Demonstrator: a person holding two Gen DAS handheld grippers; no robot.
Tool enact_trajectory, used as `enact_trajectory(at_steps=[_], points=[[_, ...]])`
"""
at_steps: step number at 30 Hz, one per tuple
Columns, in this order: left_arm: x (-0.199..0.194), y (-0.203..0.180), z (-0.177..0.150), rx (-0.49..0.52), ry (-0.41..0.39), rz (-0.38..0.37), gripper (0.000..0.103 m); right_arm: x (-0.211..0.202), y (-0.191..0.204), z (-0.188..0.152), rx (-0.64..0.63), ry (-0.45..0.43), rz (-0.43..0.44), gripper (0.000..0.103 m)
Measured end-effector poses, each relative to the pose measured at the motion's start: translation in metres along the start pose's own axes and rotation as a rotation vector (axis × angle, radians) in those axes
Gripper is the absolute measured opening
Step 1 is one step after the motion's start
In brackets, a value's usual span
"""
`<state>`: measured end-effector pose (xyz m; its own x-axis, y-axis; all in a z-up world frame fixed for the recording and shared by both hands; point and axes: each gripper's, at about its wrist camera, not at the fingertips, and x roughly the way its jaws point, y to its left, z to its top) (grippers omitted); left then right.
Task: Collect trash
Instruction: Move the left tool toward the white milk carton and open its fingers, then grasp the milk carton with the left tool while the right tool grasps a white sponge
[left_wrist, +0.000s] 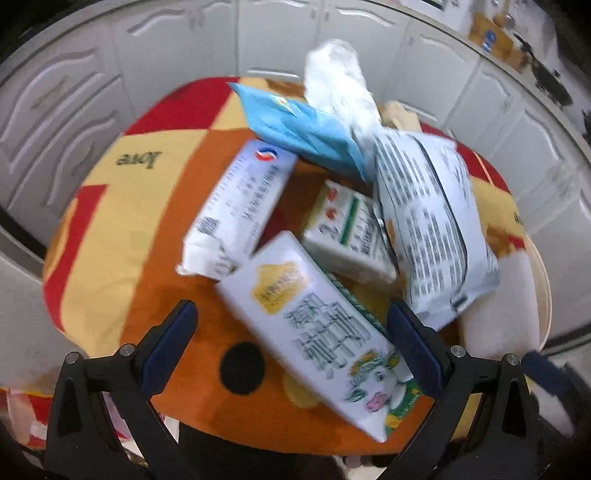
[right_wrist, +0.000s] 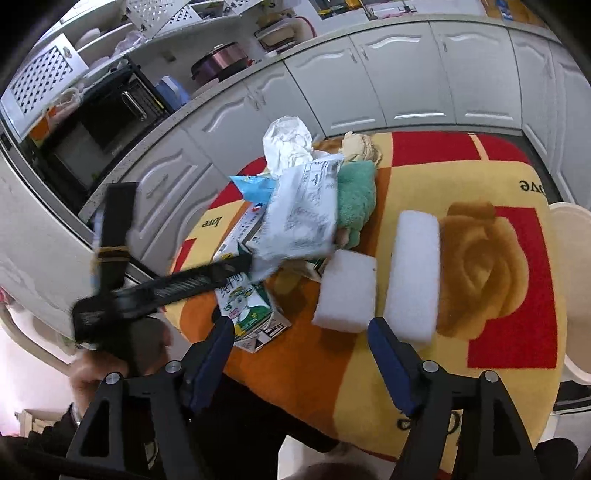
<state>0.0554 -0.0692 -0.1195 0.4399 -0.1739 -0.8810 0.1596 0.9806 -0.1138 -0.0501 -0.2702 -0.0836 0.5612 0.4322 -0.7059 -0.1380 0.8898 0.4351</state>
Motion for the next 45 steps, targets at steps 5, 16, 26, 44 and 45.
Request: enact_trajectory(at_steps=[5,16,26,44,45], points=[[-0.011,0.021,0.000,0.006,-0.001,-0.020,0.079,0.008,0.004,-0.002,-0.007,0.019,0.033,0.072],[-0.011,0.027,-0.013,0.005,-0.024,-0.020,0.078,0.043,0.002,0.010,-0.003,0.010,-0.117,0.072],[-0.019,0.037,-0.018,0.012,-0.039,-0.084,0.071,0.044,0.005,0.005,-0.093,-0.026,-0.189,0.013],[-0.024,0.035,-0.023,0.023,-0.047,-0.090,0.069,0.031,0.017,0.010,-0.109,0.010,-0.220,0.049],[-0.023,0.035,-0.023,0.025,-0.049,-0.090,0.069,0.023,0.010,0.008,-0.106,0.002,-0.271,0.049]])
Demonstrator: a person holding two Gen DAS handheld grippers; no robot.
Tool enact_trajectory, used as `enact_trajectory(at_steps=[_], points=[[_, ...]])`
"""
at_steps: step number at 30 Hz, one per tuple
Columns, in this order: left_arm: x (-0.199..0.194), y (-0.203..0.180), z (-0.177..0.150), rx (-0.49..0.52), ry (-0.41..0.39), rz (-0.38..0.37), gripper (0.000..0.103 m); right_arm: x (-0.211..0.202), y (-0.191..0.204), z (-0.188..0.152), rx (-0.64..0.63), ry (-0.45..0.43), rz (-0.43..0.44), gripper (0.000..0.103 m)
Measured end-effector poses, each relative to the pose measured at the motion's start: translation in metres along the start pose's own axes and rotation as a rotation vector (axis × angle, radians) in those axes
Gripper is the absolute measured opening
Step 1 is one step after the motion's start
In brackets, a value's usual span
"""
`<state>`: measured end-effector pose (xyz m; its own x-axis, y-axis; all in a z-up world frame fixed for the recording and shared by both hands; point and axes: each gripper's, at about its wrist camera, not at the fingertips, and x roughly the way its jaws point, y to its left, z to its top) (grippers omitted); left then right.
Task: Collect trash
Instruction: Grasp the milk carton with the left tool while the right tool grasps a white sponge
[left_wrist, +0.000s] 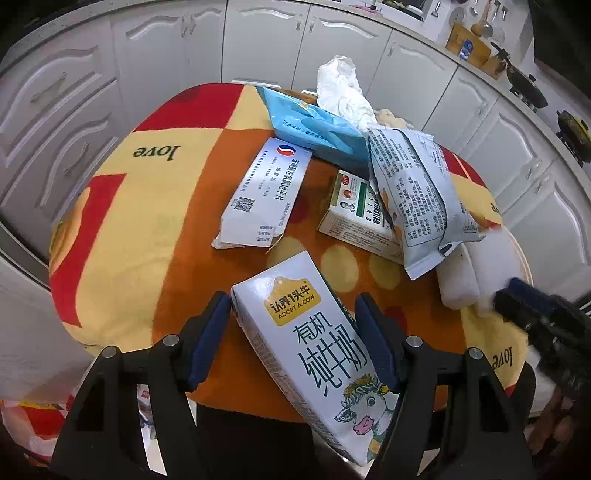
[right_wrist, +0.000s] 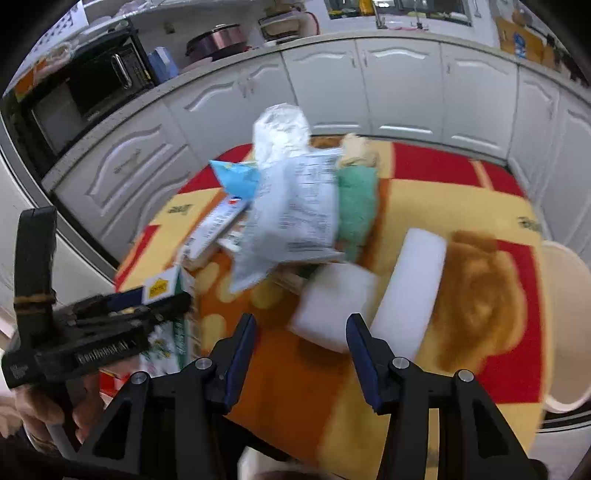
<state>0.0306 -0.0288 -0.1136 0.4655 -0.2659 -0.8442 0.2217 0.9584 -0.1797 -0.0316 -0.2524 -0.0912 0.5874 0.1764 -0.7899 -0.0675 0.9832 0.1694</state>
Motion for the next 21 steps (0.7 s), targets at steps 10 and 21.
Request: enact_trajectory(at_steps=[10,21], points=[[0.011,-0.003,0.000,-0.009,0.028,0.001,0.069,-0.002,0.001,0.006,0.072,0.000,0.079,0.054],[0.008,0.000,-0.004,0.002,0.045,-0.049,0.065,0.029,-0.015,0.006,0.145,0.041,0.120,0.038]])
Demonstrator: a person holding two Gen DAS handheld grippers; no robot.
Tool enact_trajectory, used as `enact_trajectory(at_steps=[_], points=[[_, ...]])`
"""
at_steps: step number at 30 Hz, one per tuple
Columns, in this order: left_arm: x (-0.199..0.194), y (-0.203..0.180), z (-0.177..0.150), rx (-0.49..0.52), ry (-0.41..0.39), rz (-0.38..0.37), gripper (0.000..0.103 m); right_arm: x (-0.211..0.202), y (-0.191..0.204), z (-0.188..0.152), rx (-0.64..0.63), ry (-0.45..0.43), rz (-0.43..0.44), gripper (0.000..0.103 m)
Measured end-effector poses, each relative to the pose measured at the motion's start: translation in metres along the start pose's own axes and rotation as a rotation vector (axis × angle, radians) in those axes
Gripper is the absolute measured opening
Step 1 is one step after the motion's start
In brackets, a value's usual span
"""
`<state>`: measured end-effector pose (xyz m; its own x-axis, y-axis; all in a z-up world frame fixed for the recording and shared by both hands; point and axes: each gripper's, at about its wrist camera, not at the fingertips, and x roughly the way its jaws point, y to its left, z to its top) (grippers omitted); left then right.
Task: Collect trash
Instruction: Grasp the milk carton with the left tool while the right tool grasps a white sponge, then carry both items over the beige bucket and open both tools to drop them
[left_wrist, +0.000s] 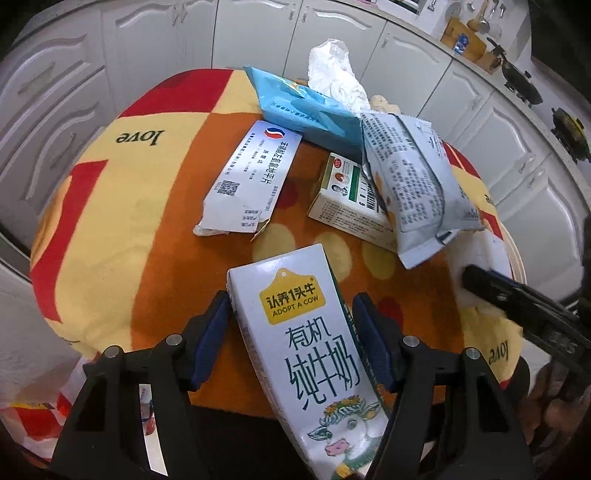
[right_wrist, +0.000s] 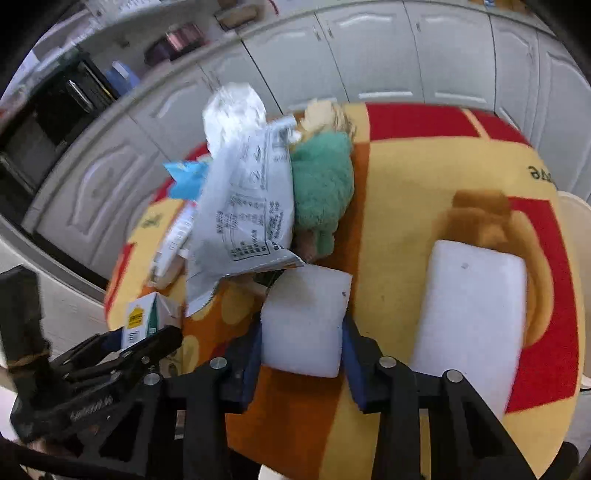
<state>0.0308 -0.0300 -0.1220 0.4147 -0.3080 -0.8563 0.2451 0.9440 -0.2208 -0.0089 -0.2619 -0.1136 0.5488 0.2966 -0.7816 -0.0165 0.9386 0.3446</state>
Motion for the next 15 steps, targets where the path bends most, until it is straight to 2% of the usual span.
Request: enact_trajectory(at_steps=[6,10,15], points=[[-0.033,-0.016,0.000,0.067,-0.029,-0.013,0.061,-0.055,-0.003,-0.011,-0.042,-0.079,0.061,0.038],[-0.050,-0.031,0.005,0.105,-0.053,-0.027,0.060,-0.076,-0.021,-0.011,-0.011,-0.129,0.053,0.038],[-0.072,-0.070,0.011,0.192,-0.073,-0.087,0.060,-0.102,-0.047,-0.014,0.028,-0.186,0.034,0.038]])
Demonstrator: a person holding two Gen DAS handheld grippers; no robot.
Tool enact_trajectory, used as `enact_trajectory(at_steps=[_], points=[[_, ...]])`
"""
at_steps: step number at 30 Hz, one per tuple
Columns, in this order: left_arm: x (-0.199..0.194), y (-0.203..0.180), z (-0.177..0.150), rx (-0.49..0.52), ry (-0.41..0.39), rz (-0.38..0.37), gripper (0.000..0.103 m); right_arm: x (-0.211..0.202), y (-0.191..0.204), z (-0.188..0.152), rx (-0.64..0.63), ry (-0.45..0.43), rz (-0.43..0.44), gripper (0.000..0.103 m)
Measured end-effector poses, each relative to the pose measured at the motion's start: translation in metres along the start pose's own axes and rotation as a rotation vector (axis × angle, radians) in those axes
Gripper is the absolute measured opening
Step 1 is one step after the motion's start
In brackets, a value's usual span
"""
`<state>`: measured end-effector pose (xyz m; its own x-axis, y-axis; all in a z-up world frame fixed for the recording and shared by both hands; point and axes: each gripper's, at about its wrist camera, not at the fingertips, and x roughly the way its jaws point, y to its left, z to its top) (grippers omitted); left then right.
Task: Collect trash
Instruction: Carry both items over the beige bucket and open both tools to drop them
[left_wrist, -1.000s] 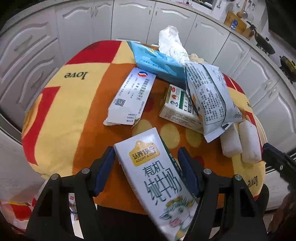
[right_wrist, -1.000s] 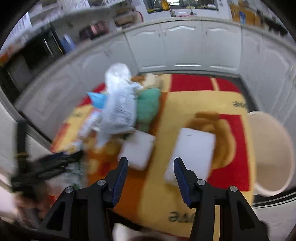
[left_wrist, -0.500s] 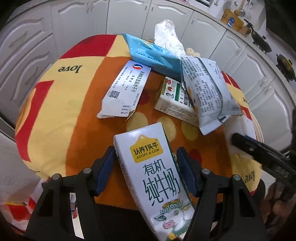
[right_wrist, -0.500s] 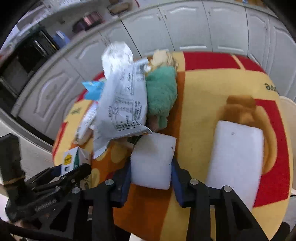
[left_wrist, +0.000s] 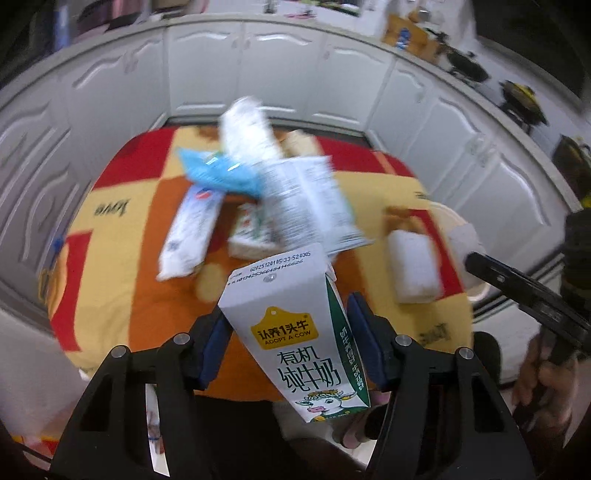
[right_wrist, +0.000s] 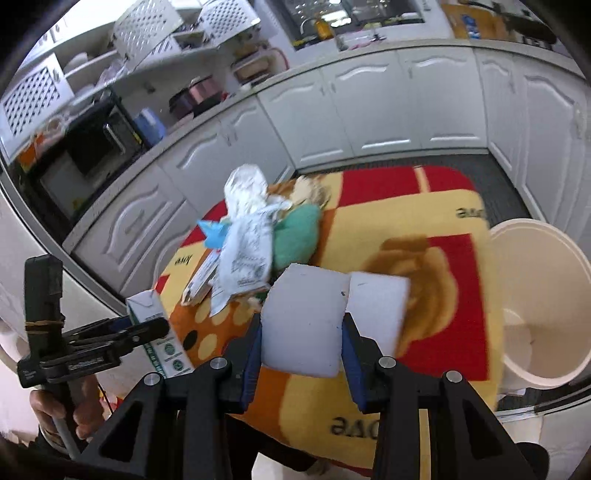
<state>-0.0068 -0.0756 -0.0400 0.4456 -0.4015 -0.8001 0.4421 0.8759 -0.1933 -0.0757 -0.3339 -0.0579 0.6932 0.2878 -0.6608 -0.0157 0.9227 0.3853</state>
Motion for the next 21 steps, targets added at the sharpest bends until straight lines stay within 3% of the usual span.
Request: enact_trajectory(at_steps=[7,14,21], points=[[-0.002,-0.079,0.046,0.114,-0.044,-0.146,0.060,-0.044,-0.059,0.010,0.075,-0.093,-0.127,0.038],[0.036,-0.175,0.090,0.183,-0.072,-0.260,0.059,-0.062,-0.135,0.011,0.188,-0.110,-0.297,0.038],[0.101,-0.236,0.103,0.226,-0.043,-0.235,0.059,-0.058,-0.184,0.001,0.269,-0.087,-0.361,0.038]])
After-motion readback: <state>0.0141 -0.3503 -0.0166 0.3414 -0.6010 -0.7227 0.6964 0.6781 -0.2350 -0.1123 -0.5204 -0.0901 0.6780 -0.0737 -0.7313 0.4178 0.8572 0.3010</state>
